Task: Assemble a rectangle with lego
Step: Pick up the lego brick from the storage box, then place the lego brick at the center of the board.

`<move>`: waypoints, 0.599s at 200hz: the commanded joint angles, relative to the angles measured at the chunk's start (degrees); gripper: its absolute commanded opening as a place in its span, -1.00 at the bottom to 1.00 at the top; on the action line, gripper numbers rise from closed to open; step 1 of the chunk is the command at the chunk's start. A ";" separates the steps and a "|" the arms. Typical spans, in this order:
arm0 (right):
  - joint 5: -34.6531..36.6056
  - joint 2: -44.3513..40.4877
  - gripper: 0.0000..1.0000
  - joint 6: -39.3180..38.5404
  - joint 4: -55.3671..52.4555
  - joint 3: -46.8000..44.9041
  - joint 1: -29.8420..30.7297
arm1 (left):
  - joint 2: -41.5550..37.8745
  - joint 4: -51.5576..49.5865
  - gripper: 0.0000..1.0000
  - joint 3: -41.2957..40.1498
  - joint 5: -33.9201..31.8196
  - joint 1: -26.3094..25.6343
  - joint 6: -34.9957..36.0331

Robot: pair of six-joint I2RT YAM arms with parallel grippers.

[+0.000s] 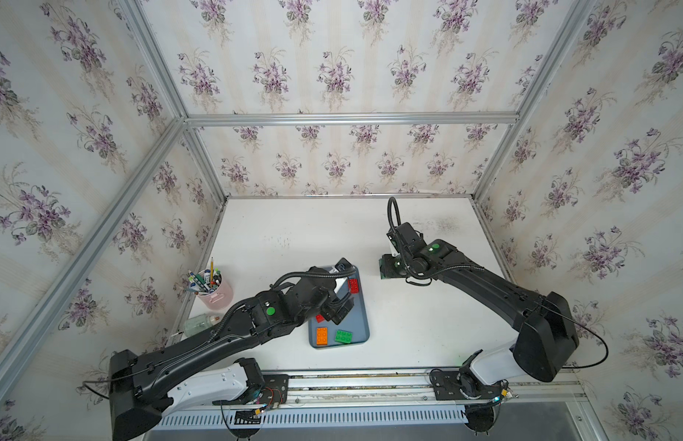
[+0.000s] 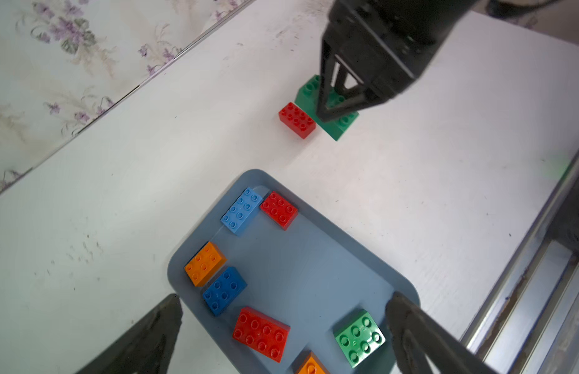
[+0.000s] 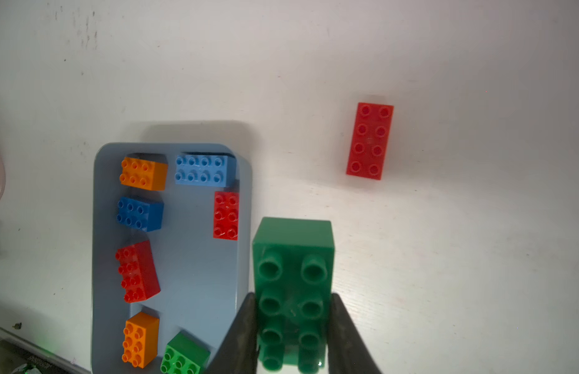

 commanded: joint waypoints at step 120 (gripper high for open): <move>-1.97 8.25 -0.41 -6.97 6.08 1.31 -11.20 | 14.94 7.46 1.00 11.21 20.11 7.98 6.18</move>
